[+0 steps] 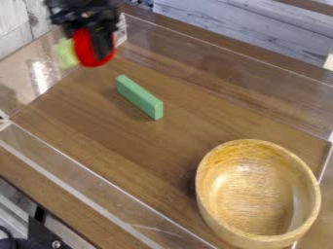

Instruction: Move the red object to the right side of the table

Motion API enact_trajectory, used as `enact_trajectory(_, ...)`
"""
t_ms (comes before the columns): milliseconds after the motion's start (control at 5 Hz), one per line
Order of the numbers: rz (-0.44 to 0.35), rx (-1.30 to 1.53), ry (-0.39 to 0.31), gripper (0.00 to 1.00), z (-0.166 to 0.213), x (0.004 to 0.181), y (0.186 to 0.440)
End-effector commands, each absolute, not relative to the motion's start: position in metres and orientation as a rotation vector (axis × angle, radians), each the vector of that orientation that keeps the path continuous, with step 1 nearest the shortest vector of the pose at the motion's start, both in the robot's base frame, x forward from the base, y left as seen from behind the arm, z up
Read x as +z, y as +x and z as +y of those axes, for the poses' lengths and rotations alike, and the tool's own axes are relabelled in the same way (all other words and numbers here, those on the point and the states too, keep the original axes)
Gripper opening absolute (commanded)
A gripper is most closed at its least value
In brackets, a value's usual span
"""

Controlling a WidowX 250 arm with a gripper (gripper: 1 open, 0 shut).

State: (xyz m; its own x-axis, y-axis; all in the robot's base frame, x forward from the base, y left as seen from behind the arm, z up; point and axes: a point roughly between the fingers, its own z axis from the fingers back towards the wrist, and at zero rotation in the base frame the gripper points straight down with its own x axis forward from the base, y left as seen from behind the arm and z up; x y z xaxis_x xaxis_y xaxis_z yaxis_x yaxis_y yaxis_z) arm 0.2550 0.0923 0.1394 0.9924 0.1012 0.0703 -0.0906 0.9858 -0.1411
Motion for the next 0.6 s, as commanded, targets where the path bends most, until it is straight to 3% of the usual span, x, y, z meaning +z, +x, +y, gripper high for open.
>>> enact_trajectory(0, -0.108, 0.005, -0.145, 0.0, 0.065, 0.143, 0.264)
enact_trajectory(400, -0.09, -0.111, -0.152, 0.0, 0.044, 0.134, 0.27)
